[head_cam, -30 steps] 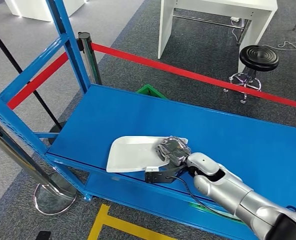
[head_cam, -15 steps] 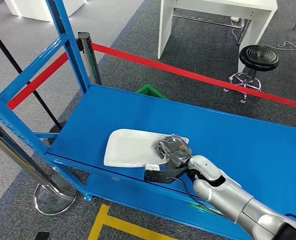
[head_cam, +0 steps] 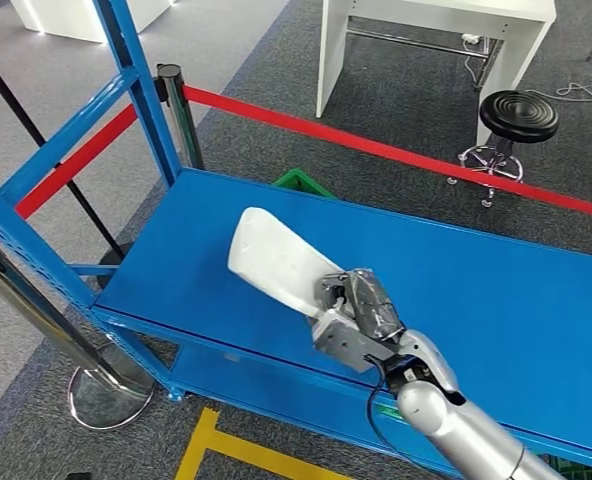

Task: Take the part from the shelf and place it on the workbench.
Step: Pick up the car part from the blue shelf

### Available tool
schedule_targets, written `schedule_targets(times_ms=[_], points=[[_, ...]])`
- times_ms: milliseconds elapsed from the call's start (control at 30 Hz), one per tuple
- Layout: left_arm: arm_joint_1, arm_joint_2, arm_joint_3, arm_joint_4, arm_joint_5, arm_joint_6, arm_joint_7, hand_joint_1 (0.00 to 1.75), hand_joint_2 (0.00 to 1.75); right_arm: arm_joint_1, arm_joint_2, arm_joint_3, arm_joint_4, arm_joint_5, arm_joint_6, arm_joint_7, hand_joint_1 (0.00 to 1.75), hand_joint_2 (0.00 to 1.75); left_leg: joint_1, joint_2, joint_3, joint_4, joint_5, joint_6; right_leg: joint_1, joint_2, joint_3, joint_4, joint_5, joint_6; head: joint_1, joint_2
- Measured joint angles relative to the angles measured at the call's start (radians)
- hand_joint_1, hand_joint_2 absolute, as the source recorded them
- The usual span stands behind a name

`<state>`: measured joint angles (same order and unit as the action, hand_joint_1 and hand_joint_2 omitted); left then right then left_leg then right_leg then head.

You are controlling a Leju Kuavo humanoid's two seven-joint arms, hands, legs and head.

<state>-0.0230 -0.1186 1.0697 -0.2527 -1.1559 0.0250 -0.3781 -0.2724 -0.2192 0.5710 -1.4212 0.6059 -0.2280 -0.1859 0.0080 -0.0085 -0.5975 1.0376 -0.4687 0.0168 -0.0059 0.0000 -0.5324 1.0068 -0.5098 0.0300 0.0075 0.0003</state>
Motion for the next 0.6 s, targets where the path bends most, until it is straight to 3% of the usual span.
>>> schedule_targets(times_ms=[100, 233, 600], points=[[0.004, -0.007, 0.014, -0.004, 0.009, 0.000, -0.011, 0.00, 0.00, 0.054, 0.007, -0.055, -0.070, -0.031, -0.004, -0.008, 1.75, 1.75, 0.000, 0.000, 0.000, 0.000, 0.000, 0.000, 0.000, 0.000, 0.000, 0.000, -0.001, 0.000, 0.000, 0.000], [0.004, -0.013, 0.025, -0.008, 0.018, 0.000, -0.025, 0.00, 1.75, 0.104, 0.017, -0.103, -0.127, -0.069, -0.019, -0.035, 1.75, 1.75, 0.000, 0.000, 0.000, 0.000, 0.000, 0.000, 0.000, 0.000, 0.000, 0.000, -0.001, 0.000, 0.000, 0.000], [0.026, -0.066, 0.086, -0.098, 0.077, -0.048, -0.101, 0.00, 1.75, 0.300, 0.096, -0.241, -0.338, -0.229, -0.134, -0.193, 1.75, 1.75, 0.000, 0.000, 0.000, 0.000, -0.001, 0.000, 0.000, 0.000, 0.000, 0.000, -0.002, -0.001, 0.000, 0.000]])
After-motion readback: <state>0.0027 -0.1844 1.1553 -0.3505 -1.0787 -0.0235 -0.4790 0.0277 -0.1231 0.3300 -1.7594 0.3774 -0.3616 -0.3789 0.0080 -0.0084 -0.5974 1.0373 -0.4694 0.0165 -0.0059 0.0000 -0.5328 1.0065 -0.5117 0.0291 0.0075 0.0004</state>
